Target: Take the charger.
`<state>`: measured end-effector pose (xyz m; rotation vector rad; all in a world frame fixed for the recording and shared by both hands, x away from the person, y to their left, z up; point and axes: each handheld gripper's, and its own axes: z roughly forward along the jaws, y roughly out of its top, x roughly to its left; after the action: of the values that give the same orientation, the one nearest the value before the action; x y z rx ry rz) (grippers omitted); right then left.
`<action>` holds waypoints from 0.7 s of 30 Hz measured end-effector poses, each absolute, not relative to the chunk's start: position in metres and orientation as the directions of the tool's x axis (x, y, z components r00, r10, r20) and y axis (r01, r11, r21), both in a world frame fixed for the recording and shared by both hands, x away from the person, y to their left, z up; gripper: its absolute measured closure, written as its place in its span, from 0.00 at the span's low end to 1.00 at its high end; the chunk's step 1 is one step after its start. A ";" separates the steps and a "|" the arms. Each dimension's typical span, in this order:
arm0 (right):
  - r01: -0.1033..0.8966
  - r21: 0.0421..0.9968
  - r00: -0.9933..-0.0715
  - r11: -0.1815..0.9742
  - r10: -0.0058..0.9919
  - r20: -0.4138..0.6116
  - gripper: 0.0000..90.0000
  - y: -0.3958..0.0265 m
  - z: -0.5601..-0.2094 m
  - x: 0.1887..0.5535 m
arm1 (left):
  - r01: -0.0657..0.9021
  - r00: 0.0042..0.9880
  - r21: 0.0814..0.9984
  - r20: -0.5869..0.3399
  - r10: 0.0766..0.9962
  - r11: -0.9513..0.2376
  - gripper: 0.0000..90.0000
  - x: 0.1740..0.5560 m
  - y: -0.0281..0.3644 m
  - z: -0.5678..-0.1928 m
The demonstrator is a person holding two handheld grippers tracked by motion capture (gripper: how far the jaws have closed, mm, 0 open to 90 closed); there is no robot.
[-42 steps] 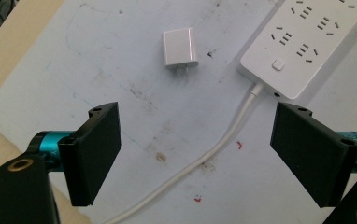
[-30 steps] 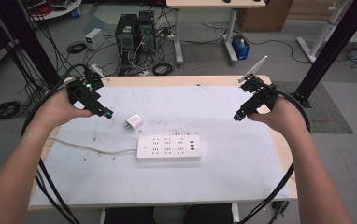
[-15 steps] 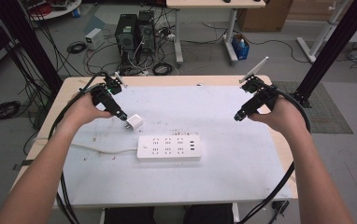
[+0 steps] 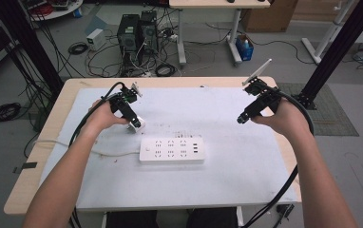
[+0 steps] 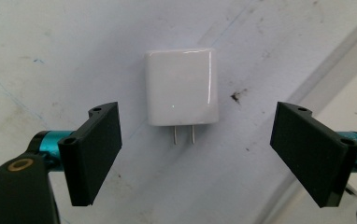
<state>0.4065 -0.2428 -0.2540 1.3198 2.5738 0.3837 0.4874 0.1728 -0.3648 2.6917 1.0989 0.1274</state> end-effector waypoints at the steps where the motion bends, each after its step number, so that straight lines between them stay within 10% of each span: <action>1: 0.759 0.328 -0.572 0.563 0.817 -0.078 0.14 -0.243 -0.254 0.406 | 0.683 0.713 0.237 -0.009 0.701 -0.691 0.19 0.489 0.172 -0.369; 21: 0.758 0.337 -0.571 0.559 0.818 -0.073 0.14 -0.245 -0.257 0.406 | 0.712 0.692 0.177 -0.019 0.721 -0.679 0.26 0.503 0.164 -0.404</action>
<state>0.4059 -0.2448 -0.2571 1.3211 2.5721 0.3969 0.5030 0.1644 -0.4037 2.7305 1.1669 0.0778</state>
